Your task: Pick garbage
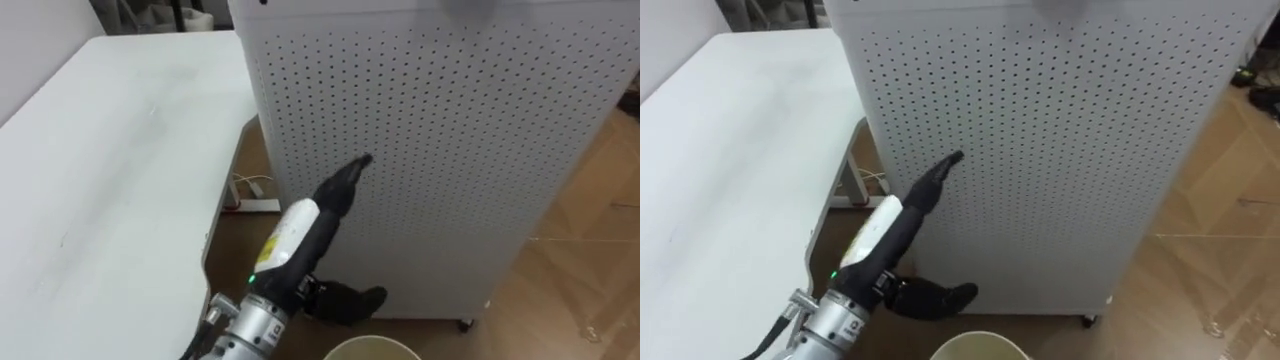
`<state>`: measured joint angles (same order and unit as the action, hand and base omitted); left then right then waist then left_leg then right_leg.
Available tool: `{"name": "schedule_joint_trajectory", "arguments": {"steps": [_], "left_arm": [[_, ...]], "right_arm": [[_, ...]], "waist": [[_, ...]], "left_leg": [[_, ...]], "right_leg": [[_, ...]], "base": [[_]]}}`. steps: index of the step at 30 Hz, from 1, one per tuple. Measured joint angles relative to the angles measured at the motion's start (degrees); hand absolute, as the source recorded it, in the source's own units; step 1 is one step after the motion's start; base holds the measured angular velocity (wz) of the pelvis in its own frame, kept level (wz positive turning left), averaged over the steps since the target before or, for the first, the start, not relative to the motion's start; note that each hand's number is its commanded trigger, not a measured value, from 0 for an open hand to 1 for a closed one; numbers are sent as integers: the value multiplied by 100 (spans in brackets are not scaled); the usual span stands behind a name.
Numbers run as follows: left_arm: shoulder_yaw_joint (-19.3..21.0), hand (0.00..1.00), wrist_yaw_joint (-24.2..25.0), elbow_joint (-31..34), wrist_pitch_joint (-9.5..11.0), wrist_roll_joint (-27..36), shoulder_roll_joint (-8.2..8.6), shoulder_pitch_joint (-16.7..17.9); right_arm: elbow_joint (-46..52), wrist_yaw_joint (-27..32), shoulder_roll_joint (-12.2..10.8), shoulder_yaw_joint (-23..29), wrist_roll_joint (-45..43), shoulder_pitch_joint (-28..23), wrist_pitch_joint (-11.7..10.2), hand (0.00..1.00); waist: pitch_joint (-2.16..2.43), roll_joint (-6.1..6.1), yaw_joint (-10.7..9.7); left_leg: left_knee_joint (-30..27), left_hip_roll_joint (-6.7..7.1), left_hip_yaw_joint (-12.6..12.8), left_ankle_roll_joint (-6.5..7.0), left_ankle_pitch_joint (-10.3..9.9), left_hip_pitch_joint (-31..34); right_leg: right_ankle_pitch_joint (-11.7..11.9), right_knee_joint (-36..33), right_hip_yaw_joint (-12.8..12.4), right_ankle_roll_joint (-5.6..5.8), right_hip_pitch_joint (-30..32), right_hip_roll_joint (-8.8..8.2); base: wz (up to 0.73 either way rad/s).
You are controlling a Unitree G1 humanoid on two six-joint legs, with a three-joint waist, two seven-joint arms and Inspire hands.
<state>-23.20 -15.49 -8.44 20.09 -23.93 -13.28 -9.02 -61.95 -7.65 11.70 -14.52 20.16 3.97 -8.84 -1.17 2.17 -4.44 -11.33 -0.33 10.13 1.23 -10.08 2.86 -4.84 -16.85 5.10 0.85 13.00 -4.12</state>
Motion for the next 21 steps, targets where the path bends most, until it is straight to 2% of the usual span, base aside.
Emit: {"name": "schedule_joint_trajectory", "arguments": {"steps": [2, 5, 8, 14, 15, 16, 17, 18, 19, 21], "left_arm": [[316, 0, -303, 98, 34, -309, -45, 5], [525, 0, -599, 300, 35, -606, -82, 5], [573, 0, -800, 527, 65, -609, -99, 4], [626, 0, -861, 910, 110, -593, -117, 6], [629, 0, -887, 934, 118, -605, -118, 6], [633, 0, -921, 934, 123, -609, -121, 14], [640, 0, -955, 934, 127, -609, -129, 19], [640, 0, -977, 934, 127, -608, -148, 20], [661, 0, -1008, 933, 127, -619, -195, 43], [733, 0, -1027, 931, 128, -667, -217, 67]], "right_arm": [[-3, 1, -32, 3, -4, -102, 12, 100], [8, -4, -52, 5, -52, -120, 12, 100], [9, -5, -55, 14, -49, -120, 14, 100], [-103, -93, -33, 11, -31, -132, 11, 100], [-144, -117, -34, 8, -35, -136, 11, 100], [-187, -129, -41, 3, -35, -142, 12, 100], [-186, -130, -44, 3, -36, -159, 12, 100], [-186, -132, -45, -2, -39, -169, 12, 100], [-186, -133, -50, -3, -49, -195, 12, 100], [-190, -136, -53, -3, -47, -222, 12, 100]], "waist": [[34, -52, 74], [80, -113, 65], [83, -134, 31], [67, -159, 17], [62, -164, 19], [60, -170, 46], [56, -175, 100], [50, -184, 152], [28, -214, 193], [12, -246, 192]], "left_leg": [[48, -68, 280, -17, -85, -235], [57, -135, 560, -39, -171, -394], [70, -226, 681, -63, -218, -470], [98, -325, 700, -153, -271, -734], [87, -400, 718, -181, -288, -817], [69, -435, 735, -211, -316, -881], [16, -487, 802, -245, -372, -914], [-54, -514, 838, -271, -409, -916], [-263, -579, 879, -331, -471, -913], [-966, -713, 905, -407, -591, -725]], "right_leg": [[51, 7, 84, -31, -104, 31], [105, 23, 194, -68, -140, 62], [136, 97, 413, -106, -195, 61], [135, 306, 441, -138, -519, 211], [124, 325, 463, -155, -600, 240], [87, 307, 550, -186, -625, 253], [19, 235, 740, -225, -639, 243], [-25, 175, 775, -248, -642, 244], [-128, 68, 790, -288, -611, 251], [-376, -151, 814, -376, -629, 248]], "base": [[-70], [-56], [-27], [-4], [-4], [-12], [-20], [-27], [-23], [-19]]}}
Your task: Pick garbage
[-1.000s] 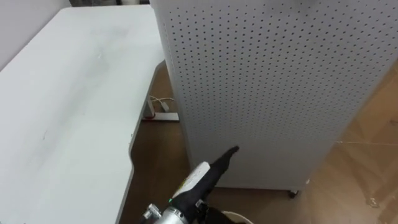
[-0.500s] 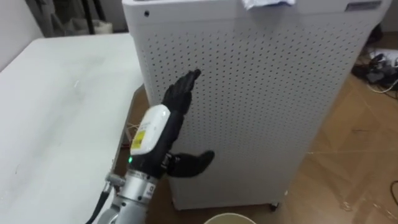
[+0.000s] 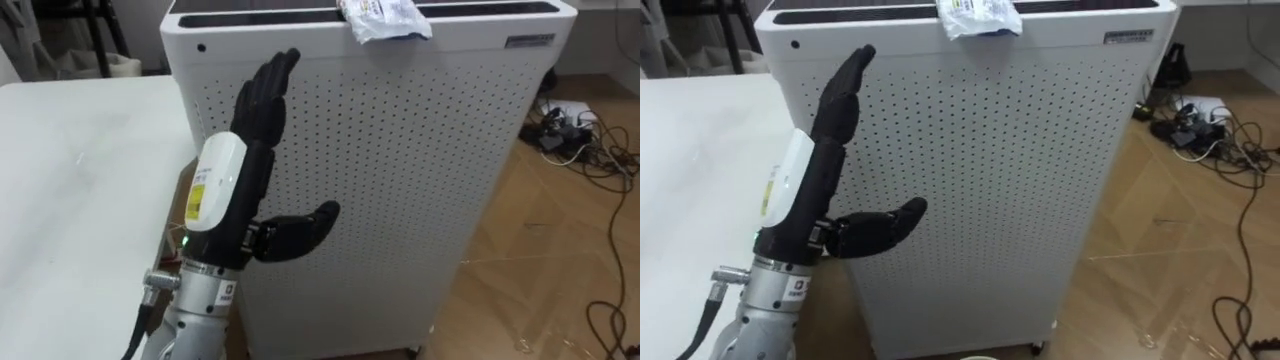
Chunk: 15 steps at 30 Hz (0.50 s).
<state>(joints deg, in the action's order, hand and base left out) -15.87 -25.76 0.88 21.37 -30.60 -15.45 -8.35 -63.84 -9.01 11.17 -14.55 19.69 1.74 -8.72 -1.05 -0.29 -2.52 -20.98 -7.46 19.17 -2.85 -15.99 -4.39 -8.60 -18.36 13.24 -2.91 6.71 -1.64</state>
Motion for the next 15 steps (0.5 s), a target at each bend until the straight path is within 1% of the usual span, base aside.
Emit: {"name": "schedule_joint_trajectory", "arguments": {"steps": [1, 2, 3, 4, 5, 6, 7, 8, 9, 10, 11, 12, 13, 14, 15], "left_arm": [[48, 0, -10, 0, 1, -1, -41, 21], [61, 0, -14, 0, 5, -13, -36, 35], [63, 0, -21, -6, 9, -40, -31, 38], [62, 0, -23, -25, 25, -98, -23, 67], [66, 0, -34, -21, 67, -165, -2, 125], [66, 0, -42, -21, 109, -168, 4, 127], [65, 0, -58, -21, 184, -171, 25, 121], [64, 0, -106, -26, 199, -163, 63, 124], [65, 0, -143, -27, 198, -163, 65, 127], [105, 0, -166, -17, 198, -167, 56, 133], [183, 0, -168, -9, 198, -165, 63, 133], [228, 0, -168, -8, 198, -166, 69, 133], [298, 0, -171, 9, 194, -191, 82, 136], [377, 0, -175, 86, 194, -371, 85, 145], [419, 0, -178, 155, 195, -475, 84, 159]], "right_arm": [[2, -11, 7, -6, 1, -24, 0, 100], [3, -60, 43, -6, 2, -58, -4, 100], [2, -80, 62, -6, 0, -70, -3, 100], [6, -101, 73, -8, -9, -104, -3, 100], [12, -96, 84, -6, -17, -136, -3, 100], [19, -90, 108, 0, -20, -134, -3, 100], [6, -62, 143, 12, -34, -131, -3, 100], [-59, -42, 188, 9, -27, -123, -3, 100], [-88, -34, 207, 7, -22, -119, -2, 100], [-105, 0, 231, 7, -21, -123, 2, 100], [-107, 55, 235, 7, -20, -125, 2, 100], [-107, 81, 233, 6, -17, -131, 4, 100], [-107, 103, 233, 8, -23, -149, 8, 100], [-104, 136, 242, 11, -44, -166, 8, 100], [-103, 139, 251, 14, -71, -169, 8, 100]], "waist": [[-12, -24, 53], [-21, 13, 110], [-34, 45, 119], [-45, 69, 121], [-59, 26, 153], [-46, 54, 129], [-36, 71, 81], [-40, 57, 102], [-41, 55, 148], [-39, 53, 208], [-39, 51, 197], [-40, 33, 197], [-23, -4, 232], [22, -18, 288], [45, -8, 299]], "left_leg": [[-665, -109, -5, -13, -8, 195], [-1476, -287, -143, -25, 20, 451], [-1896, -373, -248, -16, 77, 602], [-2676, -485, -532, 25, 393, 903], [-3180, -481, -817, 87, 692, 1208], [-3272, -457, -927, 82, 655, 1352], [-3186, -317, -1083, 162, 521, 1629], [-2973, -148, -1153, 186, 462, 1863], [-2801, -63, -1157, 185, 463, 1976], [-2307, 99, -1201, 148, 485, 2149], [-1650, 252, -1347, 104, 527, 2270], [-1275, 313, -1398, 64, 580, 2294], [-597, 411, -1481, 19, 719, 2299], [-54, 428, -1511, 37, 918, 2290], [156, 425, -1560, 43, 1023, 2281]], "right_leg": [[-120, -162, -55, -57, -8, 9], [-239, -323, -137, -125, -24, 71], [-283, -396, -179, -158, -59, 96], [-398, -539, -267, -209, -139, 181], [-493, -622, -381, -277, -229, 233], [-535, -649, -406, -308, -238, 260], [-592, -672, -518, -317, -244, 304], [-610, -675, -640, -331, -261, 297], [-612, -674, -705, -335, -270, 292], [-628, -668, -733, -368, -298, 267], [-679, -657, -768, -382, -327, 285], [-715, -657, -805, -382, -342, 295], [-777, -661, -906, -376, -367, 313], [-825, -650, -1004, -368, -382, 353], [-859, -641, -1021, -361, -398, 377]], "base": [[-38], [-44], [-45], [-43], [-37], [-22], [-27], [-38], [-61], [-49], [-40], [-34], [-43], [-45], [-36]]}}
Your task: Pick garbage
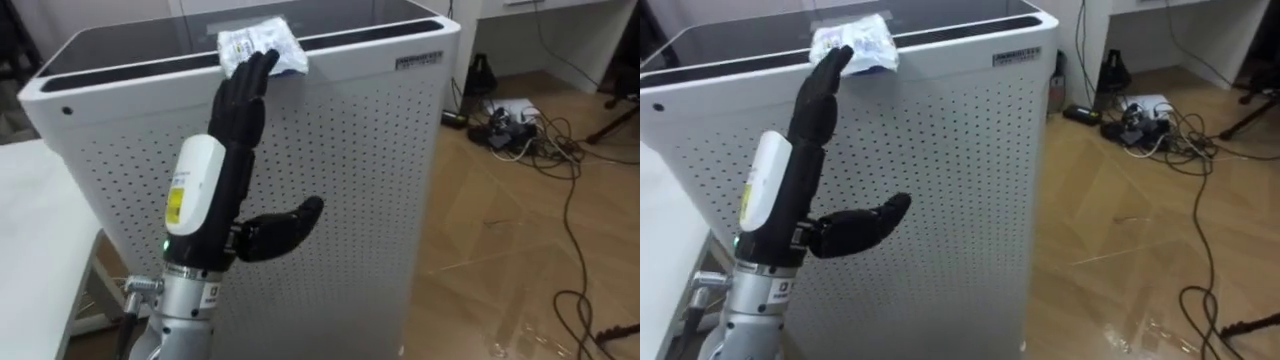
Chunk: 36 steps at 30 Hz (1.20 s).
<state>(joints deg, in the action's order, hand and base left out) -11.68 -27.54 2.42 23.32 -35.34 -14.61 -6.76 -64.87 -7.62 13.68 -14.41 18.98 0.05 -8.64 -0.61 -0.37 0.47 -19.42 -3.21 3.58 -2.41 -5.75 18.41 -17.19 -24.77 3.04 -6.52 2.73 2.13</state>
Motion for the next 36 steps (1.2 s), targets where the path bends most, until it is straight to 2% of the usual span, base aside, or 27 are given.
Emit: {"name": "schedule_joint_trajectory", "arguments": {"steps": [1, 2, 4, 5, 6, 8, 11, 12, 14, 15, 16, 17, 18, 19, 20, 21, 22, 23, 24, 25, 26, 29, 31, 35, 36], "left_arm": [[32, 0, -48, 112, 6, -149, -9, 15], [32, 0, -99, 179, 16, -295, -13, 16], [31, 0, -131, 282, 36, -516, -39, 45], [32, 0, -194, 363, 35, -652, -78, 52], [35, 0, -207, 408, 35, -694, -92, 46], [34, 0, -196, 564, 34, -702, -109, 34], [30, 0, -174, 780, 37, -706, -164, -62], [30, 0, -173, 779, 41, -708, -168, -99], [12, 0, -177, 851, 218, -834, -184, -102], [13, 0, -178, 872, 245, -892, -186, -103], [8, 0, -176, 887, 311, -1031, -183, -129], [6, 0, -173, 898, 358, -1169, -183, -137], [-5, 0, -173, 910, 379, -1224, -183, -145], [-33, 0, -174, 997, 386, -1323, -185, -153], [-49, 0, -201, 1098, 407, -1366, -191, -154], [-67, 0, -230, 1154, 414, -1366, -202, -156], [-102, 0, -289, 1236, 434, -1366, -224, -174], [-116, 0, -342, 1292, 460, -1361, -248, -187], [-118, 0, -344, 1315, 463, -1358, -265, -187], [-126, 0, -343, 1331, 474, -1362, -276, -155], [-114, 0, -338, 1347, 487, -1365, -299, -159], [-112, 0, -339, 1363, 602, -1366, -378, -159], [-118, 0, -336, 1457, 605, -1370, -405, -124], [-123, 0, -297, 1691, 600, -1378, -459, -46], [-122, 0, -285, 1727, 600, -1378, -467, -46]], "right_arm": [[7, 3, 1, 2, -49, -13, 3, 100], [20, 8, 5, 1, -98, -24, 13, 100], [63, 38, 38, 4, -101, -69, 15, 100], [96, 48, 58, 4, -110, -69, 15, 100], [127, 53, 70, 3, -133, -66, 15, 100], [157, 52, 44, -2, -180, -79, 15, 100], [167, 32, -21, -34, -160, -76, 15, 100], [168, 32, -22, -48, -156, -70, 15, 100], [211, 36, -19, -62, -159, -64, 15, 100], [234, 49, -11, -60, -170, -53, 17, 100], [301, 60, -1, -54, -196, -51, 17, 100], [312, 74, -8, -55, -204, -57, 17, 100], [311, 73, -9, -60, -203, -61, 20, 100], [317, 69, -7, -64, -205, -62, 21, 100], [324, 46, 0, -64, -204, -63, 21, 100], [328, 27, -2, -64, -205, -52, 21, 100], [348, -61, -9, -67, -209, -54, 21, 100], [362, -138, -18, -101, -206, -57, 20, 100], [363, -152, -22, -129, -208, -57, 21, 100], [351, -183, -33, -133, -239, -62, 21, 100], [335, -206, -37, -133, -374, -56, 41, 100], [363, -280, -36, -109, -565, -11, 70, 100], [358, -332, -45, -110, -605, 62, 99, 100], [348, -420, -49, -111, -610, 126, 122, 100], [349, -434, -53, -111, -610, 131, 122, 100]], "waist": [[35, 20, 2], [46, -1, -4], [40, -57, 11], [46, -69, 21], [43, -61, 39], [40, -15, 45], [21, 37, 38], [12, 58, 36], [-5, 106, 38], [-20, 131, 46], [-38, 163, 45], [-41, 171, 19], [-38, 183, 22], [-41, 254, 35], [-38, 386, 36], [-46, 438, 43], [-55, 450, 37], [-68, 426, 38], [-67, 376, 30], [-79, 350, 1], [-73, 331, 25], [-64, 312, 149], [-63, 270, 161], [-13, 142, 152], [-9, 141, 160]], "left_leg": [[193, 20, -67, 46, 351, -67], [256, 107, -103, 114, 553, -212], [188, 227, -76, 239, 655, -374], [94, 307, -54, 281, 538, -412], [14, 328, -47, 297, 457, -405], [-386, 406, -49, 366, 103, -387], [-749, 502, -44, 468, -242, -391], [-813, 521, -33, 489, -294, -406], [-812, 628, 101, 615, -482, -574], [-790, 657, 105, 621, -548, -621], [-789, 736, 118, 688, -624, -661], [-781, 818, 120, 761, -694, -747], [-775, 843, 121, 788, -716, -783], [-771, 846, 92, 828, -767, -842], [-707, 822, -42, 838, -790, -879], [-647, 803, -74, 829, -773, -896], [-543, 787, -125, 822, -694, -911], [-508, 791, -187, 808, -666, -919], [-508, 806, -196, 803, -665, -919], [-511, 803, -297, 754, -674, -941], [-425, 771, -399, 683, -641, -966], [-175, 724, -488, 586, -516, -1033], [-104, 696, -587, 535, -460, -1049], [4, 628, -794, 444, -400, -1120], [14, 612, -796, 438, -400, -1133]], "right_leg": [[-76, 5, -2, 29, -79, 3], [-157, 32, -8, 88, -195, -49], [-244, 166, 29, 184, -388, -178], [-279, 254, 49, 247, -490, -276], [-296, 274, 62, 278, -527, -310], [-358, 292, 105, 388, -700, -427], [-427, 227, 194, 514, -866, -550], [-439, 135, 187, 536, -864, -583], [-498, -436, 323, 643, -756, -791], [-499, -696, 364, 645, -678, -845], [-460, -1256, 433, 716, -487, -995], [-351, -1730, 490, 896, -290, -1137], [-279, -1918, 493, 999, -214, -1189], [-90, -2213, 491, 1073, -73, -1189], [-228, -2210, 464, 1086, 57, -1155], [-358, -2100, 494, 1073, 171, -1142], [-485, -1688, 479, 1065, 415, -1136], [-430, -999, 410, 1067, 533, -1139], [-270, -594, 347, 1071, 542, -1158], [162, -392, 351, 1040, 542, -1146], [198, -165, 424, 985, 441, -1058], [250, 26, 560, 911, 371, -970], [285, 148, 640, 860, 318, -922], [341, 432, 815, 773, 102, -837], [350, 470, 818, 762, 70, -799]], "base": [[-17], [-11], [-11], [-15], [-15], [-11], [-2], [0], [0], [7], [12], [14], [5], [-6], [-10], [-5], [13], [22], [41], [34], [31], [16], [19], [20], [9]]}}
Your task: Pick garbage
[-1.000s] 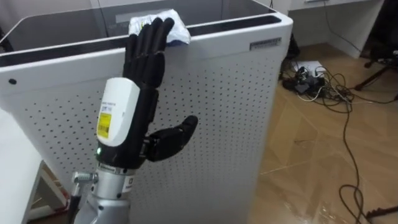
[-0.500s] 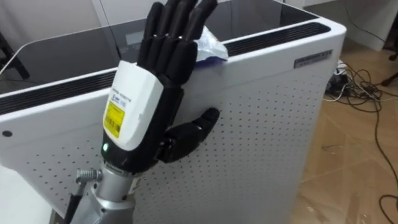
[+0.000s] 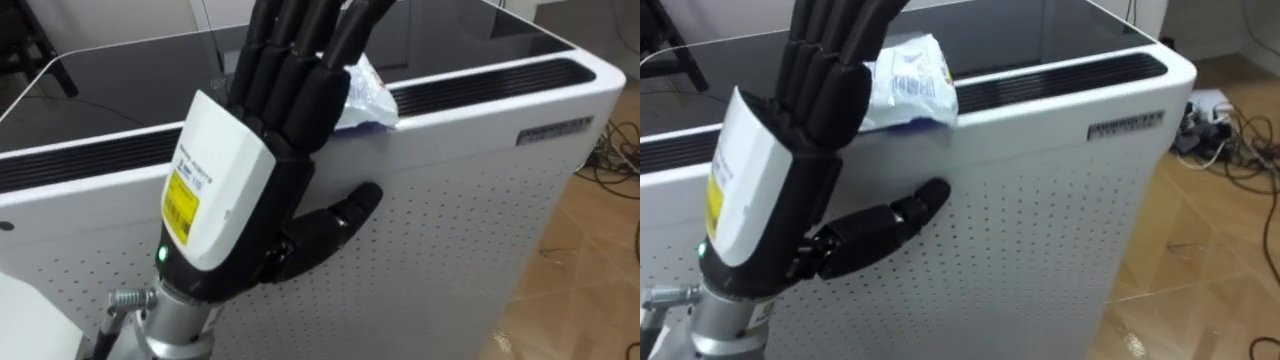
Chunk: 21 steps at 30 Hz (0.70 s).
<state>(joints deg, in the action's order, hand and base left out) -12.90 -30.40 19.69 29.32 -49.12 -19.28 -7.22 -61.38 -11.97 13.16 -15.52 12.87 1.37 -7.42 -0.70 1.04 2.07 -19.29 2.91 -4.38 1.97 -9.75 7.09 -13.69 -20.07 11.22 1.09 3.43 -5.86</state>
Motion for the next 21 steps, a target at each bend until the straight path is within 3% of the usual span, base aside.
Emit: {"name": "schedule_joint_trajectory", "arguments": {"steps": [3, 11, 21], "left_arm": [[-8, 0, 41, 72, 1, 4, -55, 94], [-6, 0, 138, 188, -4, 2, -268, 103], [40, 0, 471, 378, -31, -102, -342, 252]], "right_arm": [[-2, -65, 18, -6, -9, -2, 4, 100], [2, -90, 36, -6, -182, -21, 6, 100], [2, -174, 46, 52, -327, -26, 53, 100]], "waist": [[-1, -18, 13], [30, 47, 21], [27, 73, 159]], "left_leg": [[83, -49, -34, -24, 8, -93], [208, -54, -15, -24, 8, -182], [371, -72, 57, -34, 32, -253]], "right_leg": [[76, 254, 15, -15, -170, 93], [172, 469, 51, 7, -292, 112], [213, 577, 32, 0, -334, 127]], "base": [[2], [-1], [-3]]}}
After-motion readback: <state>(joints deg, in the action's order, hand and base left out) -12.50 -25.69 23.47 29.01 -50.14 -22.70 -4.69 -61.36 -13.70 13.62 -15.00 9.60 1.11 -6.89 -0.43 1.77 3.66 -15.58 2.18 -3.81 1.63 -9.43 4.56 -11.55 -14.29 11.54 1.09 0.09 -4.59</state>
